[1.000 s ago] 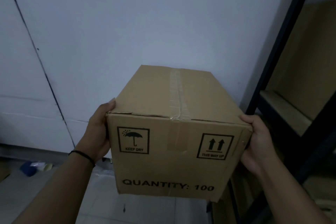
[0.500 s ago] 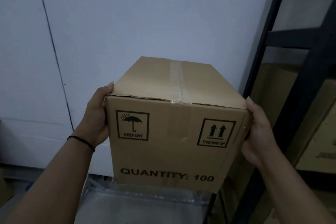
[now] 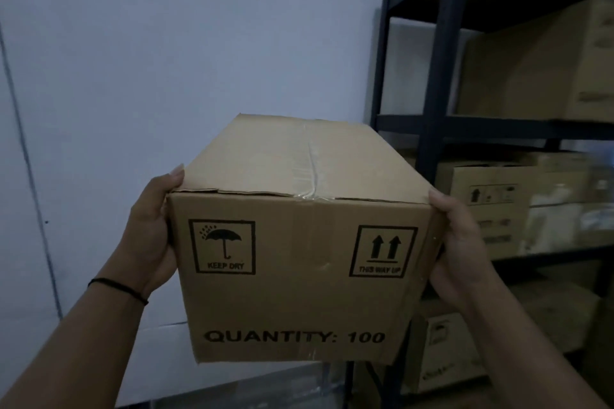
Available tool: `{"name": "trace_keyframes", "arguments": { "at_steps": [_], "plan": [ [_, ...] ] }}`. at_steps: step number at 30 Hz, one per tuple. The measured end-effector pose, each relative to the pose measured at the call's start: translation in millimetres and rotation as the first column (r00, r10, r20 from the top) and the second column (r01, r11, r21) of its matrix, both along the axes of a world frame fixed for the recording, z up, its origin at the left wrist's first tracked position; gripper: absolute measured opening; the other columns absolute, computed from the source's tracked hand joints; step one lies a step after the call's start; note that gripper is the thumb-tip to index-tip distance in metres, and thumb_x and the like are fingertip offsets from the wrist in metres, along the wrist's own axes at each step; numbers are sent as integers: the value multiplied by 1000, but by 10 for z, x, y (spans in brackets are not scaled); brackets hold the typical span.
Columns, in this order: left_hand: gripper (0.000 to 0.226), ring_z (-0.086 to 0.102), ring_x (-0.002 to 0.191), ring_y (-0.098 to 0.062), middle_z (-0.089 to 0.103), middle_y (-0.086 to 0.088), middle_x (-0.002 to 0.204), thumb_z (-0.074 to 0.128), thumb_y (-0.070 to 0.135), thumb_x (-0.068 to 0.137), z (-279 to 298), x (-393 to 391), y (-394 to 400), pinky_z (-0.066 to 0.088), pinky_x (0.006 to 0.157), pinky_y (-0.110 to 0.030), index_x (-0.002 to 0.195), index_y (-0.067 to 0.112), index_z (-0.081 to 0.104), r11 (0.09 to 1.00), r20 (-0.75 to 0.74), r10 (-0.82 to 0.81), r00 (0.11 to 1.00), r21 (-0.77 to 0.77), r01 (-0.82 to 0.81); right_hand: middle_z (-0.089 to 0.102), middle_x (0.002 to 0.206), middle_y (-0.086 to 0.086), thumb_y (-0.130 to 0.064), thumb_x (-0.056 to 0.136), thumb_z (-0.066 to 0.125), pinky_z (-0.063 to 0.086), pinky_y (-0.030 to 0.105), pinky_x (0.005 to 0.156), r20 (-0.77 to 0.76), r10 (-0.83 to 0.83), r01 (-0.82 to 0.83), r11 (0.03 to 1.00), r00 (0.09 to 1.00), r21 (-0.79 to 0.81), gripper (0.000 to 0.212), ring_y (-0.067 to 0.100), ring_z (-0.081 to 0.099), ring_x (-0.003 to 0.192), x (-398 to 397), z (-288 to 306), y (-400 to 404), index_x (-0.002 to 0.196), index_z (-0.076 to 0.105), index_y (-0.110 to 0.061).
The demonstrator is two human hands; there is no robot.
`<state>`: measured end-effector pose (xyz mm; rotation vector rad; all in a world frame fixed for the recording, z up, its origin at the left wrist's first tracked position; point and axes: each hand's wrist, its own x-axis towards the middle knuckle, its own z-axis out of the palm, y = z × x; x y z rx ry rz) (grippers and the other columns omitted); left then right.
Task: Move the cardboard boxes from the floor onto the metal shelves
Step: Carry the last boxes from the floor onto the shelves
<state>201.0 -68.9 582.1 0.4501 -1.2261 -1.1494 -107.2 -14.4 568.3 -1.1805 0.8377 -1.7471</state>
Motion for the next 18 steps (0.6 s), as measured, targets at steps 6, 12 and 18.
{"name": "trace_keyframes", "arguments": {
  "at_steps": [6, 12, 18],
  "plan": [
    [41, 66, 72, -15, 68, 2, 79, 35, 36, 97, 271, -368, 337, 55, 65, -26, 80, 25, 70, 993, 1, -101, 995, -53, 101, 64, 124, 18, -41, 81, 54, 48, 54, 90, 14, -115, 115, 991, 993, -62, 49, 40, 59, 114, -304, 262, 664, 124, 64, -22],
    [45, 68, 72, -13, 70, 3, 79, 37, 35, 97, 536, -1055, 818, 56, 66, -27, 73, 26, 74, 980, -3, -157, 988, -120, 156, 68, 117, 14, -39, 82, 46, 53, 45, 80, 3, -143, 142, 977, 990, -157, 48, 31, 65, 100, -889, 461, 1389, 123, 65, -22],
    [31, 67, 79, -18, 68, -1, 88, 42, 41, 95, 665, -1967, 1275, 55, 70, -29, 96, 19, 65, 964, -33, -245, 969, -115, 239, 71, 96, 7, -34, 94, 39, 55, 38, 70, -26, -212, 206, 965, 977, -160, 43, 24, 66, 87, -1754, 709, 2067, 128, 60, -19]
  ]
}}
